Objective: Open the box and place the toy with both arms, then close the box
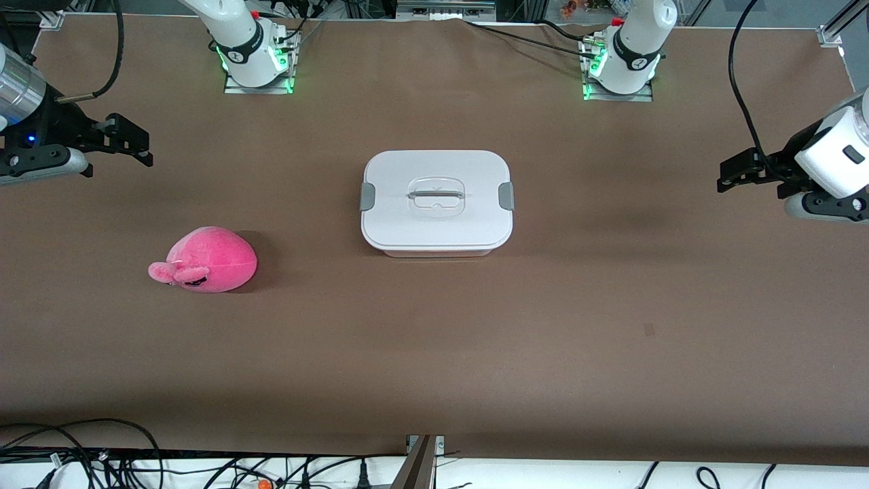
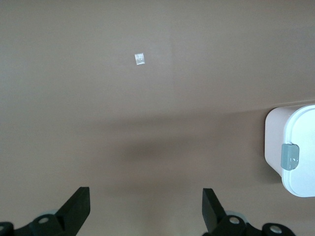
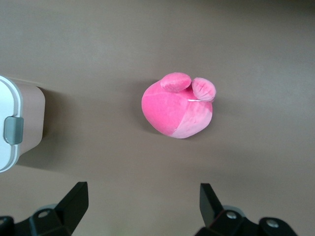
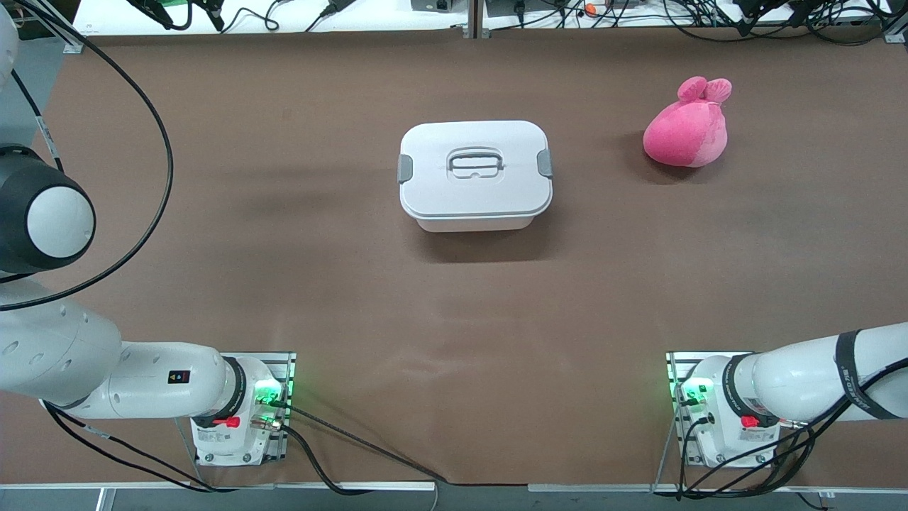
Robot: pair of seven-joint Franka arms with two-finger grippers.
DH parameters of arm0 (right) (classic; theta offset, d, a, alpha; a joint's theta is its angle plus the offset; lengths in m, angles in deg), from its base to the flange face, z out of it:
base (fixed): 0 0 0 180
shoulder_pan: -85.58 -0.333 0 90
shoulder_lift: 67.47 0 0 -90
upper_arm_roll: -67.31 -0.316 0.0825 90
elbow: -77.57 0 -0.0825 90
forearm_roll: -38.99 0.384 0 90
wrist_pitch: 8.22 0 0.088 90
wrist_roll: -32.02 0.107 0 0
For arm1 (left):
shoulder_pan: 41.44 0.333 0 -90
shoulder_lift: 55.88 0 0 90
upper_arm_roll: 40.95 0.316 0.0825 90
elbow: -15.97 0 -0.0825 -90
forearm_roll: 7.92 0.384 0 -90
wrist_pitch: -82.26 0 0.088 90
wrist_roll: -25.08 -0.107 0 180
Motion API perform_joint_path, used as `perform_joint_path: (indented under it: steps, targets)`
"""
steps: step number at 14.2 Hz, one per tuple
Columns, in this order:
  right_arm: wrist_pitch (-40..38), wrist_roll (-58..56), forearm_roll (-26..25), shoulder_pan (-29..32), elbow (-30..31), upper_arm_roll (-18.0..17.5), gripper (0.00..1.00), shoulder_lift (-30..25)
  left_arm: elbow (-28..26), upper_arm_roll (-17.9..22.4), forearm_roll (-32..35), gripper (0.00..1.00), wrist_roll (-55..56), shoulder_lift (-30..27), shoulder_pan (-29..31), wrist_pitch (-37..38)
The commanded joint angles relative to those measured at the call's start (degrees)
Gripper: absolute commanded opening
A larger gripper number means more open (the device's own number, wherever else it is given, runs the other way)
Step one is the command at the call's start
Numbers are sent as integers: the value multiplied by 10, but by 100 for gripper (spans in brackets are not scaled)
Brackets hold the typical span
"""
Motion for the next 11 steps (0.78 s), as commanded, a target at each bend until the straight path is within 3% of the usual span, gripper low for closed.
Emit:
perform_joint_path:
  steps: [1, 7, 11]
  targets:
    - [-12, -7, -9, 2, -4, 2, 100, -5, 15, -14, -5, 100, 0, 11, -17, 5]
    - [-9, -6, -9, 3, 0, 3, 100, 0, 12, -25, -6, 100, -2, 30, -132, 5]
    - [-2, -2, -10, 4, 7, 4, 100, 0, 14, -27, -8, 100, -14, 56, -239, 0]
